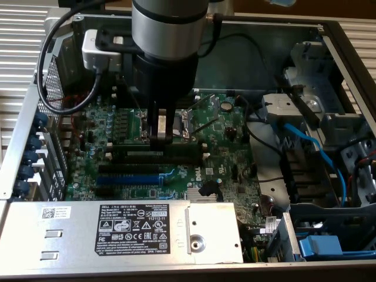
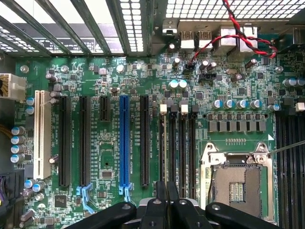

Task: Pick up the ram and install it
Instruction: 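Insert the ram into the slot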

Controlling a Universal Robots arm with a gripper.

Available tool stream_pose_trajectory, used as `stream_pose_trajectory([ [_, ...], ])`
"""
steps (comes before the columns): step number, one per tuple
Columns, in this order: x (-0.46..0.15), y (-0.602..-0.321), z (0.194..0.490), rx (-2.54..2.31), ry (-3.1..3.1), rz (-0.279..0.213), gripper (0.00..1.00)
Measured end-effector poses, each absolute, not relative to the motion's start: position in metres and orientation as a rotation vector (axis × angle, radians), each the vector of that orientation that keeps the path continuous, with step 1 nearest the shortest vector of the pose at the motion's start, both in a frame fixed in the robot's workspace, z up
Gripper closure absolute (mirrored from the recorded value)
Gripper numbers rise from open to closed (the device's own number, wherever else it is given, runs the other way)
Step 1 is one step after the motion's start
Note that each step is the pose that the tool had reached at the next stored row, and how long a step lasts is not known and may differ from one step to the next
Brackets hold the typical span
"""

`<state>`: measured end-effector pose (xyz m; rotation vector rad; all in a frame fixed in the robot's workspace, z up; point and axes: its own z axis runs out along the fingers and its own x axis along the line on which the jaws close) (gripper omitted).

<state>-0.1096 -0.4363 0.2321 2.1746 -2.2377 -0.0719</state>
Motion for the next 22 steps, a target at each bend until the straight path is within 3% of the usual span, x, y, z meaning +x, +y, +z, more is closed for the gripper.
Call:
stream_pose_trajectory([
  [22, -0.1096, -0.4363, 0.23, 2.175, -2.238, -0.072, 0.88],
])
